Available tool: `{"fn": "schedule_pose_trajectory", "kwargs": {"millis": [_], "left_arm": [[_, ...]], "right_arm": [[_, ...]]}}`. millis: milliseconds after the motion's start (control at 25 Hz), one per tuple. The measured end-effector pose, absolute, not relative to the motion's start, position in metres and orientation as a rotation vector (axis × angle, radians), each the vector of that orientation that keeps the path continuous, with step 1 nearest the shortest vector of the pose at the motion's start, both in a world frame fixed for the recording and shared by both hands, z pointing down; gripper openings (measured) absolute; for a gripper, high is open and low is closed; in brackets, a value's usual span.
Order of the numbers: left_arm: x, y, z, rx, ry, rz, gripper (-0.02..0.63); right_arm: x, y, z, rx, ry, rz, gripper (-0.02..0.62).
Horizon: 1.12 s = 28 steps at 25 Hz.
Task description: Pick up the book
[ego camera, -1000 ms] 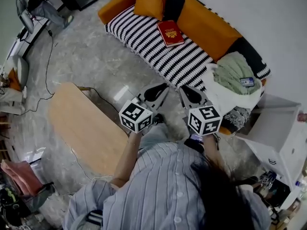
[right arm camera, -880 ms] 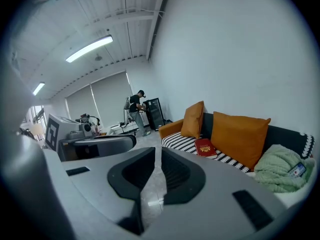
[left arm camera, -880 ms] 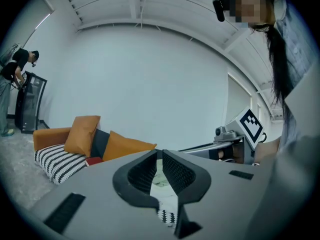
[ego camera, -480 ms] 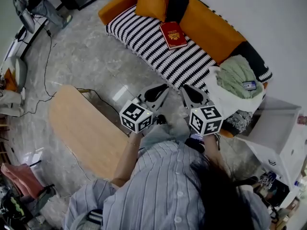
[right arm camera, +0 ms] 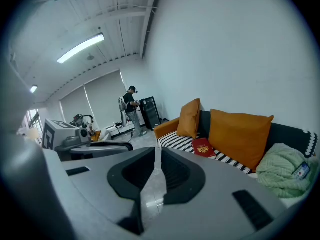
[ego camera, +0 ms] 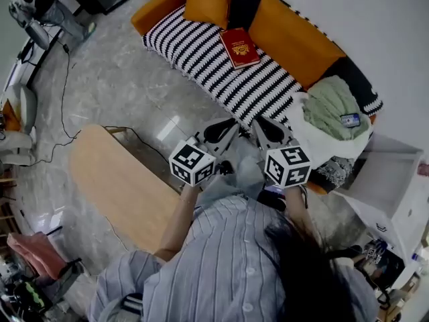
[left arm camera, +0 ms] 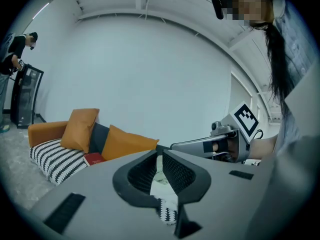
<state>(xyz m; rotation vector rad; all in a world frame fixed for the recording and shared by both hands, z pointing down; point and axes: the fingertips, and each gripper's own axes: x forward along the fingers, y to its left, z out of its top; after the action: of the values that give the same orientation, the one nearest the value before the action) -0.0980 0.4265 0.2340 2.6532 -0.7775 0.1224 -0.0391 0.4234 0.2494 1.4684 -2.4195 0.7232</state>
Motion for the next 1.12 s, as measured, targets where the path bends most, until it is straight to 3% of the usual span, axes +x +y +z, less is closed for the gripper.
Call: {"fn": "schedule_pose_trajectory", "kwargs": {"millis": [1120], "left_arm": [[-0.053, 0.183, 0.247, 2.582, -0.942, 0.202, 0.027]], "right_arm": [[0.008, 0.147, 0.267, 1.301, -2.502, 0.789, 0.049]]}}
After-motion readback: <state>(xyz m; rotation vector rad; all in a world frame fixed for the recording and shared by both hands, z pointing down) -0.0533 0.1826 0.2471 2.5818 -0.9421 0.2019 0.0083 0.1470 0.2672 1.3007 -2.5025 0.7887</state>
